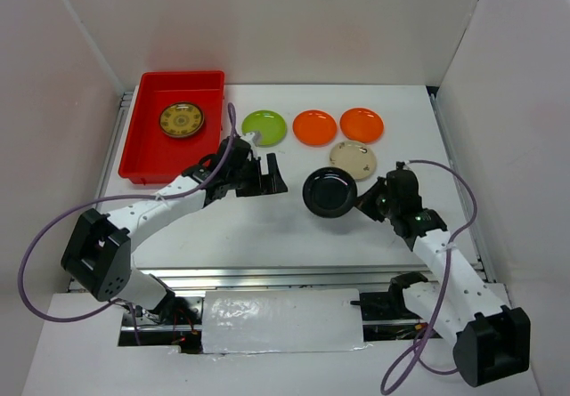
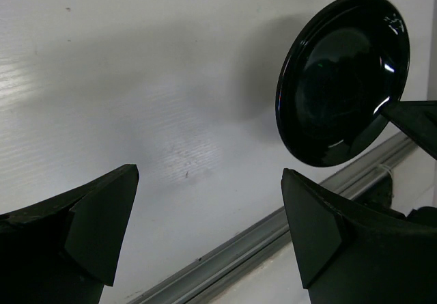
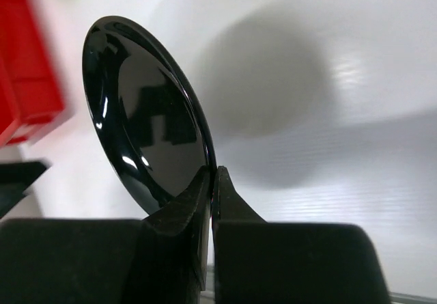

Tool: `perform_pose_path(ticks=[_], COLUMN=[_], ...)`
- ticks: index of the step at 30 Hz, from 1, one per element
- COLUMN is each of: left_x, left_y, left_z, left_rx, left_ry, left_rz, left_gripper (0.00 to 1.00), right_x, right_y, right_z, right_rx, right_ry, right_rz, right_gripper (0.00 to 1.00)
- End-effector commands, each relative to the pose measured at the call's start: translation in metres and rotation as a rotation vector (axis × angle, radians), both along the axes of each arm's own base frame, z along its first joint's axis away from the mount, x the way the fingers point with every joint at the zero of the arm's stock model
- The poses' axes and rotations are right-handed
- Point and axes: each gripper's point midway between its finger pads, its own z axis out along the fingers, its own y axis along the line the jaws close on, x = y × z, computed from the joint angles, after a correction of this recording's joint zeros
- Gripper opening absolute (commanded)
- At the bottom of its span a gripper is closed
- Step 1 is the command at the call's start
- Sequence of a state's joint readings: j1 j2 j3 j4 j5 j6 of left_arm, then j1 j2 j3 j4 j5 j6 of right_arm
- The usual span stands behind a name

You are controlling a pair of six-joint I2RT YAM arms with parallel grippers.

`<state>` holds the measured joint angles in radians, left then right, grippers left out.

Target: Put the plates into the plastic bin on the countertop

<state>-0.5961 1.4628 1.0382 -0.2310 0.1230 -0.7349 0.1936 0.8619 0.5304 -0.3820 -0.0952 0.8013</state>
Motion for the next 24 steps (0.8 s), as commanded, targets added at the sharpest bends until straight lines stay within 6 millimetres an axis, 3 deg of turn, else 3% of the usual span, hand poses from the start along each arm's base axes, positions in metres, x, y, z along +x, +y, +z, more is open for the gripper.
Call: perform_pose_path(ticks=[1, 7, 12, 14, 15, 16, 17, 19, 24], left_x=[-0.001, -0.003, -0.004, -0.004, -0.003, -0.003, -0.003, -0.002, 0.002], left_y=[-0.013, -0.019, -0.018, -0.018, -0.017, -0.016, -0.015, -0.013, -0.009], left_z=[0.006, 0.004, 0.004, 0.003, 0.003, 0.003, 0.002, 0.003, 0.003], left_rx=[-0.095, -0.192, -0.233, -0.23, -0.229, -0.228, -0.226, -0.226, -0.243], left_ry=[-0.007, 0.026, 0.042, 0.038, 0.038, 0.038, 0.043, 0.045, 0.047], left_rz=[-0.078, -0.115, -0.125, -0.125, -0.123, -0.12, -0.117, -0.116, -0.118], left_gripper=[0.99, 0.97, 0.88, 0.69, 0.55, 0.23, 0.09, 0.01, 0.0], right_x=[0.003, -0.001, -0.001, -0.001, -0.001, -0.002, 0.0, 0.0, 0.005], right_y=[0.026, 0.073, 0.09, 0.096, 0.098, 0.1, 0.102, 0.105, 0.115], right_z=[0.039, 0.063, 0.066, 0.069, 0.07, 0.072, 0.075, 0.077, 0.088], right_rx=[0.037, 0.074, 0.109, 0.128, 0.139, 0.147, 0.152, 0.16, 0.197], right_ry=[-0.073, -0.114, -0.12, -0.134, -0.137, -0.143, -0.154, -0.157, -0.182], right_rz=[0.104, 0.252, 0.29, 0.306, 0.304, 0.311, 0.314, 0.319, 0.346], right_gripper=[0.0, 0.0, 0.0, 0.0, 0.0, 0.0, 0.0, 0.0, 0.0])
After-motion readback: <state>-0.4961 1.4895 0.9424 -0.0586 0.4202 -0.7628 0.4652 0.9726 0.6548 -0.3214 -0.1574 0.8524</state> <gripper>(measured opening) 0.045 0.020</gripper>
